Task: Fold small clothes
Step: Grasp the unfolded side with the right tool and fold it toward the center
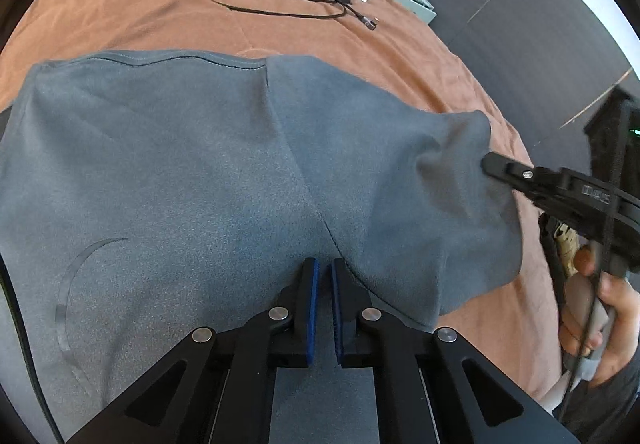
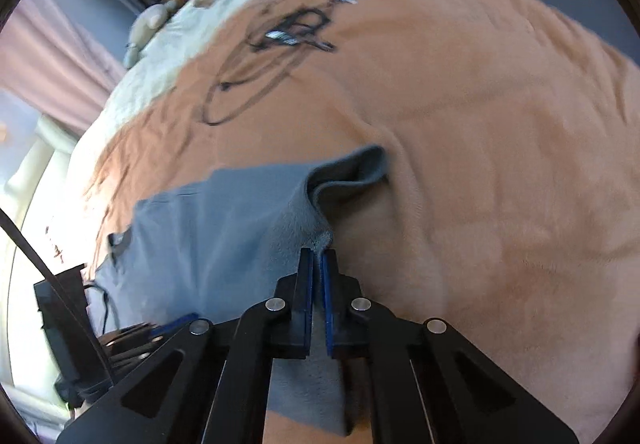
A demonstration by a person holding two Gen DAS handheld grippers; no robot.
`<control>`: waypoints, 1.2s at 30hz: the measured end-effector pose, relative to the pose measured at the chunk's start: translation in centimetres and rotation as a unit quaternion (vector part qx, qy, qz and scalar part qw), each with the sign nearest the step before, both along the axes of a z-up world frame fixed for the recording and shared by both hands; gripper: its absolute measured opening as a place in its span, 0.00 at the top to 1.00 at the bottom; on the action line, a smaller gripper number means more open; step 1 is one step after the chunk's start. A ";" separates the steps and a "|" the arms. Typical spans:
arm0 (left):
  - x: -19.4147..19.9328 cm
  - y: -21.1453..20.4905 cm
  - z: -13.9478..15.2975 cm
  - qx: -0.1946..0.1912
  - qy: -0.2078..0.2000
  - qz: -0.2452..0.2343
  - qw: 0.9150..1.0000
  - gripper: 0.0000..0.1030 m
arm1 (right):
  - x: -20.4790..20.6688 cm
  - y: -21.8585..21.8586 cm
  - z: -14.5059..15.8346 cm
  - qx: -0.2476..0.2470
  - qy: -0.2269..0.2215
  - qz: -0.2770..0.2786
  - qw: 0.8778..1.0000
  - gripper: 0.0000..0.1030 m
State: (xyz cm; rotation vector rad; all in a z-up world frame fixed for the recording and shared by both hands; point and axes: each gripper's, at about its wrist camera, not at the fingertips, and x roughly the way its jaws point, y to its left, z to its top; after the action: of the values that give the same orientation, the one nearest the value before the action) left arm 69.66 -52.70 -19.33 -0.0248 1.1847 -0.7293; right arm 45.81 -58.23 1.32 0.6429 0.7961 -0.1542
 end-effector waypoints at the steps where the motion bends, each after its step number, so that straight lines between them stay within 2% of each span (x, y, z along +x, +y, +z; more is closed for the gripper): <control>1: -0.1 0.1 0.3 0.001 0.000 0.000 1.000 0.93 | 0.0 0.4 0.6 -0.003 -0.004 0.004 1.000 0.99; 4: -0.5 0.6 1.5 -0.002 -0.009 -0.001 1.000 0.93 | -0.5 1.3 2.1 -0.008 -0.018 0.014 1.000 1.00; 7: -1.1 1.7 3.3 -0.013 -0.038 0.008 0.999 0.93 | -0.4 2.7 3.3 -0.030 -0.021 0.018 0.999 1.00; 18: -1.3 9.7 6.3 -0.023 -0.044 0.065 0.997 0.93 | 1.9 8.9 6.3 -0.069 -0.025 0.064 0.995 1.00; 24: -1.9 14.8 6.6 -0.025 -0.043 0.096 0.994 0.93 | 4.4 13.5 6.3 -0.099 -0.006 0.097 0.990 1.00; 29: -1.9 17.8 6.5 -0.021 -0.040 0.120 0.992 0.93 | 6.3 16.9 5.8 -0.098 0.002 0.130 0.987 1.00; 36: -1.7 20.3 6.0 -0.012 -0.030 0.143 0.989 0.93 | 9.2 19.9 3.9 -0.090 0.037 0.168 0.981 0.97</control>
State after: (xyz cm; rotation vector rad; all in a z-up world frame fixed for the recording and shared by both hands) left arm 67.99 -32.35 -13.35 -0.1876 1.0862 -0.4869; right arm 54.98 -38.36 5.25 0.3274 0.9390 0.0587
